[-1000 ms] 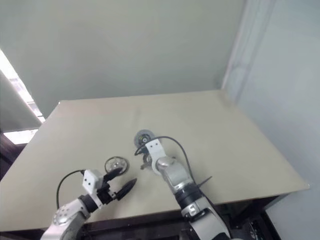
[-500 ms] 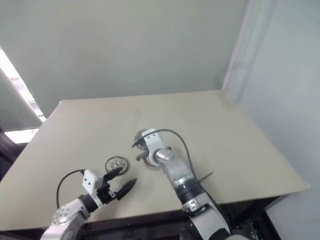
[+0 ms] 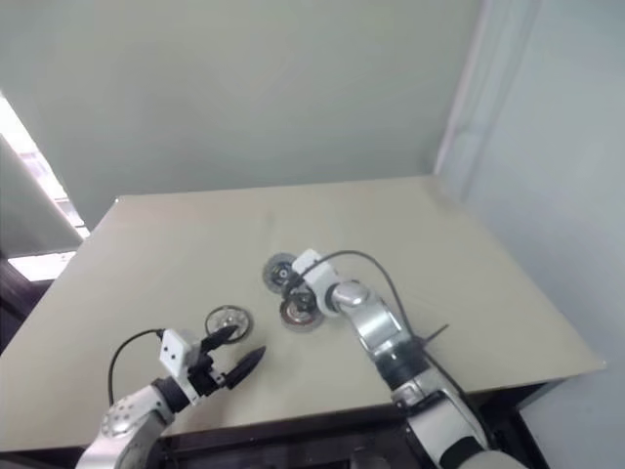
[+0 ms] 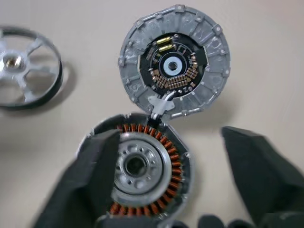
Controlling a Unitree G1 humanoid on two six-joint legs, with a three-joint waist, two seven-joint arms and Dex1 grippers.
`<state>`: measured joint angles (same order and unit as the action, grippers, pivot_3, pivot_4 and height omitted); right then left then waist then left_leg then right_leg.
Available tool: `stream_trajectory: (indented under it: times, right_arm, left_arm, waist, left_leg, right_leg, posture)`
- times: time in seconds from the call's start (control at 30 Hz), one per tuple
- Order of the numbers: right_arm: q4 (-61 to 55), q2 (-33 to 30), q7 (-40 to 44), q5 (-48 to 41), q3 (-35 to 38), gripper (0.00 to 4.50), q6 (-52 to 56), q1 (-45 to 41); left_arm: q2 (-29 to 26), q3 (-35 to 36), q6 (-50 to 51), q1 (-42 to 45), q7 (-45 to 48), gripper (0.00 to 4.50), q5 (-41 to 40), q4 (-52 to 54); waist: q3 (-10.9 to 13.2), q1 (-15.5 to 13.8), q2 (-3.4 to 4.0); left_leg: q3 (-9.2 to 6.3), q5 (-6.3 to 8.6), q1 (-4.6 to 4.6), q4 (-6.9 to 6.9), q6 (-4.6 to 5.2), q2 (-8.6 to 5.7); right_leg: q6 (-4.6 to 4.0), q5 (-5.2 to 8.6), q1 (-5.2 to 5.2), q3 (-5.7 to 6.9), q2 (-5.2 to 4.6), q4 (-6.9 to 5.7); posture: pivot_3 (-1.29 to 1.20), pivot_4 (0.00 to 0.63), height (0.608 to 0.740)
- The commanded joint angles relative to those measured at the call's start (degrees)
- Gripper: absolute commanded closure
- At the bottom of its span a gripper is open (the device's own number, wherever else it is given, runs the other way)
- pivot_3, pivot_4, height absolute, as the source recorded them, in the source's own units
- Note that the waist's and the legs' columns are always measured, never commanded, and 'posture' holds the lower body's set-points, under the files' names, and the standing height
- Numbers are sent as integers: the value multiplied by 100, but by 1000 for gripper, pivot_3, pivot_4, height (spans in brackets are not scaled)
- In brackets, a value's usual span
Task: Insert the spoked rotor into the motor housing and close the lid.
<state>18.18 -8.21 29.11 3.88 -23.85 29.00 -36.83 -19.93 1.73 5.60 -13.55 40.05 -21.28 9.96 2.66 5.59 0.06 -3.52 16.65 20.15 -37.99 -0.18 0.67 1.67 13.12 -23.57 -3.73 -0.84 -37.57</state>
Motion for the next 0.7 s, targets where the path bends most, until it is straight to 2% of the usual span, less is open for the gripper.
stream_trajectory:
  times: [0.03, 0.17, 0.3, 0.7]
  right_arm:
    - [-334, -339, 514, 236, -271, 47, -528, -35]
    - [-413, -807, 1148, 472, -662, 47, -1245, -31]
    - [-99, -1273, 1750, 1002, -1223, 47, -2430, -181]
    - [1341, -939, 1576, 1877, -1522, 47, -3717, -485]
  left_arm:
    - [-104, 132, 8, 61, 29, 0, -69, 92]
    - [-219, 143, 150, 19, 76, 0, -88, 99]
    - [-257, 164, 170, 45, 80, 0, -95, 93]
    - [-247, 234, 147, 43, 64, 0, -86, 147]
  waist:
    - [0, -2, -1]
    - [0, -3, -1]
    - [1, -2, -2]
    - [0, -11, -4]
  left_leg:
    - [0, 0, 0, -1, 0, 0]
    - [-1, 0, -1, 0, 0, 0]
    - [1, 0, -4, -1, 0, 0]
    - [1, 0, -12, -4, 0, 0]
  right_leg:
    - [0, 0, 1, 0, -1, 0]
    - [0, 0, 1, 1, -1, 0]
    - [0, 0, 3, 1, 0, 0]
    - [0, 0, 10, -1, 0, -3]
  posture:
    - [0, 0, 740]
    - [0, 0, 740]
    - [0, 0, 740]
    - [0, 0, 740]
